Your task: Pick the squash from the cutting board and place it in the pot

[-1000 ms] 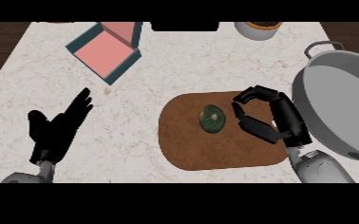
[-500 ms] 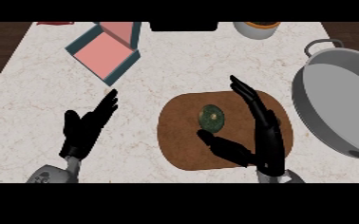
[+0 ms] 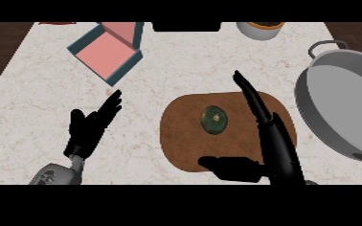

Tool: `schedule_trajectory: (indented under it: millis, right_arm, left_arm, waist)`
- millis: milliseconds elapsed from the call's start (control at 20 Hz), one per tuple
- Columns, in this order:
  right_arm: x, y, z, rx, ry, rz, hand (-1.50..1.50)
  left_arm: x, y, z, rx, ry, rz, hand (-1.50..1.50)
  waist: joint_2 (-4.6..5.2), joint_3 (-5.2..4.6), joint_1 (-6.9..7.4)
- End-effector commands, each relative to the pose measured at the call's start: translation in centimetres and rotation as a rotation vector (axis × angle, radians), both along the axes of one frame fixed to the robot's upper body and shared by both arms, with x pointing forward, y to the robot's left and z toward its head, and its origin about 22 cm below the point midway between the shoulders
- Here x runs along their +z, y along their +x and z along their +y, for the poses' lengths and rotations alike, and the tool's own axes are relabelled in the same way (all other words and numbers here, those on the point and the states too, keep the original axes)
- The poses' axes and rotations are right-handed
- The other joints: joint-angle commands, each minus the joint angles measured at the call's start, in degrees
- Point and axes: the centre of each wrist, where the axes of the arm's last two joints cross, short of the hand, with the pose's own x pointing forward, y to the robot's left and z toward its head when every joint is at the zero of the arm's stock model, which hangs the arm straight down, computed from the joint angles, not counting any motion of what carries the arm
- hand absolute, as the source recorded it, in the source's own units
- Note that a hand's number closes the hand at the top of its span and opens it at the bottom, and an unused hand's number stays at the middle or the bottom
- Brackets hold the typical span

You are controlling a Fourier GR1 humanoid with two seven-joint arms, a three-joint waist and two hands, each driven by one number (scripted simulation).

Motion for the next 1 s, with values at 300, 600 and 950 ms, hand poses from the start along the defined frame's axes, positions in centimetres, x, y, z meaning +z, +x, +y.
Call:
schedule_trajectory:
  millis: [300, 600, 950]
  right_arm:
    - [-0.6, 4.6, 1.7, 0.06, -0.113, 0.405, -1.5]
    - [-6.2, 5.8, 0.1, 0.125, -0.231, 0.502, -1.5]
    - [-8.0, 5.3, -3.2, 0.026, -0.228, 0.399, -1.5]
  left_arm:
    - [-0.5, -0.1, -0.4, -0.03, -0.018, -0.005, 0.0]
    - [0.8, 0.9, -0.6, -0.033, 0.001, -0.002, 0.0]
    - [-0.9, -0.8, 0.7, -0.011, -0.001, 0.004, 0.0]
  waist:
    - [0.43, 0.1, 1.5]
    - [0.32, 0.17, 0.92]
    - [0.21, 0.15, 0.63]
